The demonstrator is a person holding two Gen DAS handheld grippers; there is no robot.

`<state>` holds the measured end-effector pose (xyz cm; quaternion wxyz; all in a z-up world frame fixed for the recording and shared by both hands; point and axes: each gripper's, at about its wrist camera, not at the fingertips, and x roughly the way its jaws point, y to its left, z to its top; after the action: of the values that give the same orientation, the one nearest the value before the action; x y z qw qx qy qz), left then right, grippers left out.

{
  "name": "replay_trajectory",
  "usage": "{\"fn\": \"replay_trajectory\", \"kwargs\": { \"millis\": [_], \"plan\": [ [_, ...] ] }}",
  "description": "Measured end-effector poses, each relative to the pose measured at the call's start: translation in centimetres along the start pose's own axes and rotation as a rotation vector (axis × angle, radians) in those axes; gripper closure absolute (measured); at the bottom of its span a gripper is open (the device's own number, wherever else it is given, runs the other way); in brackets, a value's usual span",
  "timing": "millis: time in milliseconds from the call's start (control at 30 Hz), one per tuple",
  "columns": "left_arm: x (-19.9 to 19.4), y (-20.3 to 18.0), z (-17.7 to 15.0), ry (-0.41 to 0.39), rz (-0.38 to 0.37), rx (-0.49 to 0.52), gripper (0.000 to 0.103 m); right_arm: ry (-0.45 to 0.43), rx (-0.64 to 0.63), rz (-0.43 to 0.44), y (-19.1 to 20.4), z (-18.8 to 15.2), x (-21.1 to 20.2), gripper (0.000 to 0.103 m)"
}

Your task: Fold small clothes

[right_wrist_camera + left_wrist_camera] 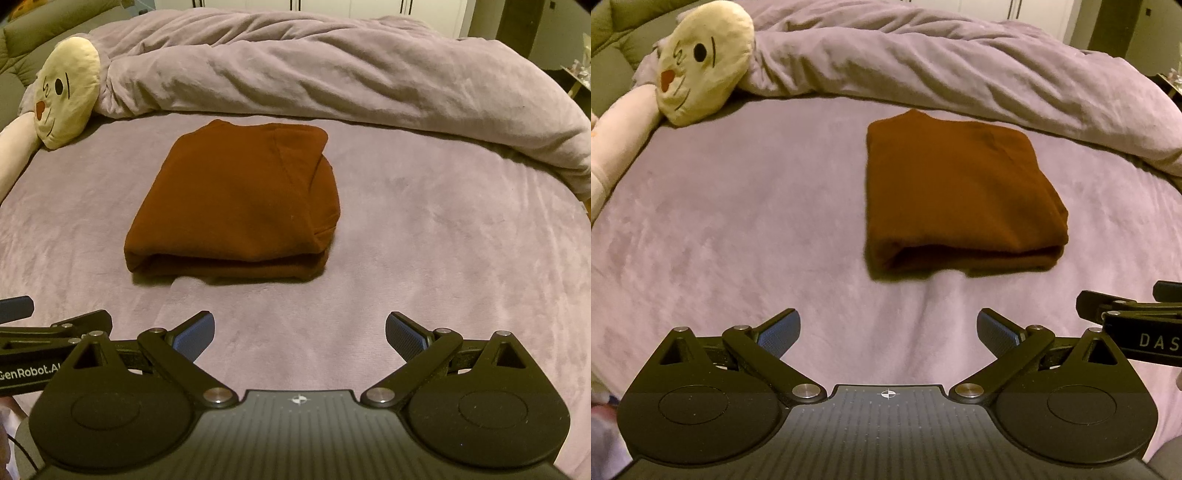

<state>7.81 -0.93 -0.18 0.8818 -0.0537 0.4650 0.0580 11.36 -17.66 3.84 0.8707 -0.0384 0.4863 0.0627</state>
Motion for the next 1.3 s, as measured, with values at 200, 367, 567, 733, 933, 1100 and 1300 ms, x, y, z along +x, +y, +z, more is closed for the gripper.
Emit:
{"fn": "replay_trajectory", "kwargs": {
  "millis": [200,367,567,733,933,1100,1300],
  "plan": [
    [0.3,0.02,-0.03,0.008,-0.01,-0.004,0.0,0.003,0.002,0.001,-0.1,-0.01,0.14,0.004],
    [0.3,-0.06,-0.13,0.011,-0.012,-0.009,0.0,0.004,0.003,0.003,-0.17,-0.02,0.2,0.004],
    [0.5,-0.06,-0.21,0.02,-0.007,-0.023,0.0,0.002,0.003,0.002,-0.15,-0.08,0.23,0.004],
    [0.51,-0.02,-0.2,0.022,-0.012,-0.026,0.0,0.004,0.006,0.001,-0.16,-0.08,0.23,0.004],
    [0.27,-0.21,-0.51,-0.002,-0.012,-0.009,0.0,0.004,0.008,-0.001,-0.03,-0.19,0.13,0.004],
    [0.21,-0.4,-0.75,-0.007,-0.026,-0.003,0.0,0.011,0.01,-0.003,-0.01,-0.31,0.28,0.004],
    [0.38,-0.3,-0.69,0.011,-0.033,-0.013,0.0,0.012,0.013,-0.005,0.0,-0.38,0.31,0.004]
  ]
}}
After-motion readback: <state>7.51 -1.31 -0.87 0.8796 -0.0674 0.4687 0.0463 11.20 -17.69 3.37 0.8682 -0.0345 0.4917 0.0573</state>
